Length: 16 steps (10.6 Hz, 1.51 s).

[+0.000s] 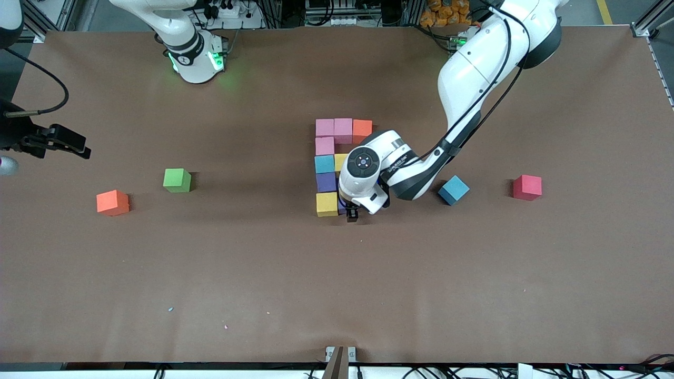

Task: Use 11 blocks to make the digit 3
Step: 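Lower purple beside the bottom yellow block and open the left gripper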

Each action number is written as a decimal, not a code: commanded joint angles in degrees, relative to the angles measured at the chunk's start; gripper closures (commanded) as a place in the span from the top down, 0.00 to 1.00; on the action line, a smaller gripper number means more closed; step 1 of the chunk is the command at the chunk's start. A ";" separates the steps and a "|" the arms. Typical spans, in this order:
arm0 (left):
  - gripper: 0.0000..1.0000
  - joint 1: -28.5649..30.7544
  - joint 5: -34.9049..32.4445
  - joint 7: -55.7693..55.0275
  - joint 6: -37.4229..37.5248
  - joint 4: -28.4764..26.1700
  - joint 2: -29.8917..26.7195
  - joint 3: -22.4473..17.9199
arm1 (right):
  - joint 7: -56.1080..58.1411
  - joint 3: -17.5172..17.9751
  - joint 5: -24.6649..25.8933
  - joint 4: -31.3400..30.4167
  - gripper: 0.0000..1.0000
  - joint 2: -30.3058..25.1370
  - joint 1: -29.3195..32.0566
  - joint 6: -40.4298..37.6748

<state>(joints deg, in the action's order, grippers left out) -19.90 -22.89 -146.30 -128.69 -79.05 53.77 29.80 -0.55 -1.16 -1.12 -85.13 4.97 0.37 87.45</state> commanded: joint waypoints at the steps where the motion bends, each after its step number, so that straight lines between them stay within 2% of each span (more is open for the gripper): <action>1: 1.00 -0.75 1.00 0.31 0.89 0.38 -3.22 -0.54 | -0.41 0.20 -0.03 -0.12 1.00 -0.13 0.33 0.35; 6: 1.00 1.26 1.18 0.75 6.68 -1.54 -10.16 2.10 | -0.06 -0.07 -0.03 -1.96 1.00 -1.97 1.21 0.00; 8: 1.00 3.80 1.26 8.53 12.21 -5.57 -14.98 2.54 | 0.03 -0.16 -0.11 -4.15 1.00 -4.25 1.47 0.35; 11: 1.00 13.54 1.27 19.01 12.50 -15.06 -20.36 8.50 | 0.03 -0.16 -0.03 -5.31 1.00 -6.02 2.35 0.35; 16: 1.00 39.19 0.30 38.76 10.83 -30.70 -26.69 23.78 | 0.03 -0.24 -0.03 -6.62 1.00 -7.61 2.62 0.44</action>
<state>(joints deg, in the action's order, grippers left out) 12.48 -22.92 -112.94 -116.29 -103.51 31.61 49.90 -0.54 -1.81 -1.12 -89.53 -0.89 2.33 87.29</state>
